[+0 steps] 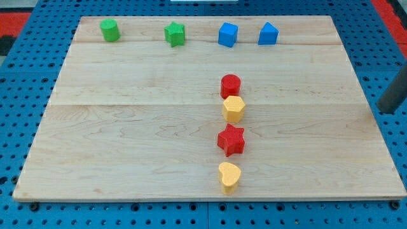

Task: Slide the green circle up a bit

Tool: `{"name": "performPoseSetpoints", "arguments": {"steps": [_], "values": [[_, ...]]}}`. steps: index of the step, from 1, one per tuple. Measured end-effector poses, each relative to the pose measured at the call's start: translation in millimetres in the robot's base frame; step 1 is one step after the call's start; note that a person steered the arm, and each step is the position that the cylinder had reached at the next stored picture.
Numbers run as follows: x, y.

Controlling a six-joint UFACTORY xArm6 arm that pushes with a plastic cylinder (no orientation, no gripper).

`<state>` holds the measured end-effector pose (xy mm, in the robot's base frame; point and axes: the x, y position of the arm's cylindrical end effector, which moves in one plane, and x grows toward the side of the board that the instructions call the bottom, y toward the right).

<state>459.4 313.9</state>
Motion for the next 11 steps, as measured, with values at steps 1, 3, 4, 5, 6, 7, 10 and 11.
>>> {"name": "performPoseSetpoints", "arguments": {"steps": [1, 3, 4, 5, 6, 7, 10, 11], "values": [[-14, -24], [-24, -104], [-49, -127], [-75, -164], [-86, -216], [-87, -274], [-137, -453], [-161, -487]]}}
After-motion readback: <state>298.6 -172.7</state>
